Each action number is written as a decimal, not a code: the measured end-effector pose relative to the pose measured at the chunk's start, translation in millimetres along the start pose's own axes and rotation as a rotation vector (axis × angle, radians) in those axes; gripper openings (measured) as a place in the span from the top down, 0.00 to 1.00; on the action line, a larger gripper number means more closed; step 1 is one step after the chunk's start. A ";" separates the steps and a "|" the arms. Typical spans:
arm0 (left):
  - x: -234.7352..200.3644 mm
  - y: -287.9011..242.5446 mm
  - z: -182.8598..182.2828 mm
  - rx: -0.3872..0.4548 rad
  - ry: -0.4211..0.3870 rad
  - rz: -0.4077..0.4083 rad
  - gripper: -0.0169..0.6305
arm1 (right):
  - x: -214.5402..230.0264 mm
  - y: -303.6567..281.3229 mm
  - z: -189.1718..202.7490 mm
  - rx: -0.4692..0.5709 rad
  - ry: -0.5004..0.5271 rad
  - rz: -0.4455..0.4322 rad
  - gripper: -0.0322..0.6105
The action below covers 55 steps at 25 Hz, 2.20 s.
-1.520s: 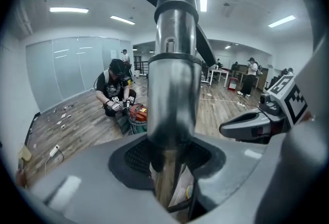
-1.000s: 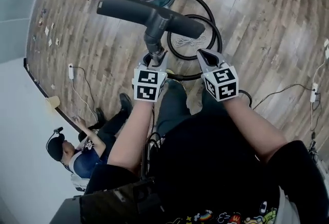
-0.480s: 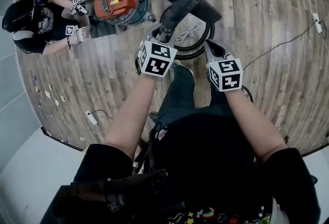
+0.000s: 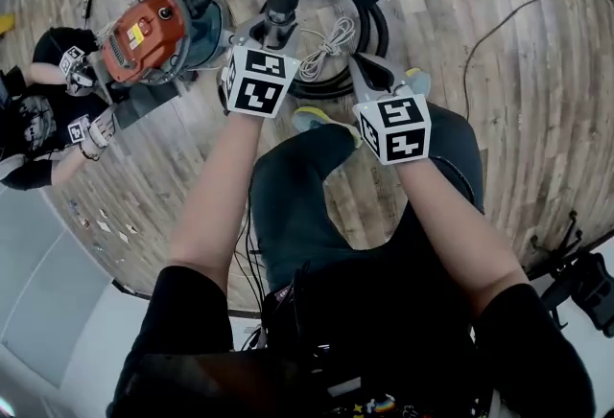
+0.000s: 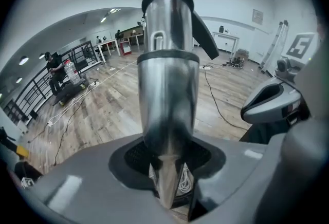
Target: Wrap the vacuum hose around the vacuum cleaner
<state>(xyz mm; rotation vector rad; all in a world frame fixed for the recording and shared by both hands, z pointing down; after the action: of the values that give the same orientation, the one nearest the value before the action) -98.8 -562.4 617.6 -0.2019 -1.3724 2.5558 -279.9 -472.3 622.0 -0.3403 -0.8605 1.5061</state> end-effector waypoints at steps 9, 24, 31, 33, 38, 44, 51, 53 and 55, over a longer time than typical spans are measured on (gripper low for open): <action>-19.6 -201.3 6.5 0.074 -0.007 0.032 0.72 | 87.1 -126.9 104.9 0.002 -0.027 0.143 0.91; 9.0 -410.8 41.2 0.163 -0.032 -0.024 0.71 | 201.6 -254.7 188.6 0.065 -0.126 0.338 0.91; 29.4 -383.7 53.0 0.153 -0.061 0.011 0.76 | 195.8 -241.7 188.3 0.033 -0.162 0.338 0.91; 40.6 -354.0 49.5 0.132 -0.046 0.029 0.79 | 183.2 -220.8 174.6 0.017 -0.170 0.323 0.91; 66.0 -237.5 13.5 0.087 0.045 0.048 0.79 | 141.6 -131.1 106.0 -0.013 -0.165 0.284 0.91; 93.7 -62.4 -66.8 0.081 0.104 0.029 0.96 | 87.5 5.2 -13.1 -0.009 -0.102 0.229 0.91; 115.8 134.2 -156.2 0.161 0.137 0.023 0.96 | 25.7 154.6 -154.6 0.107 0.001 0.163 0.91; 121.5 177.2 -169.7 0.184 0.138 0.018 0.96 | 8.4 185.9 -180.3 0.140 0.045 0.133 0.91; 123.5 209.8 -177.8 0.211 0.137 0.004 0.96 | -6.7 208.0 -196.5 0.167 0.075 0.112 0.91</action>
<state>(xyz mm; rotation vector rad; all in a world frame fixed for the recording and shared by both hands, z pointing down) -206.0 -498.6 343.1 -0.3345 -1.0463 2.6125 -296.9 -400.1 345.5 -0.3244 -0.6605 1.6469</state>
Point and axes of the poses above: the fingertips, and each gripper's own axes: y backward along the fingers, x to its right, z out of its underside, the point moved 9 cm from there along y, backward along the fingers, and after that the axes turned 7 degrees about y, right-handed, at the moved point
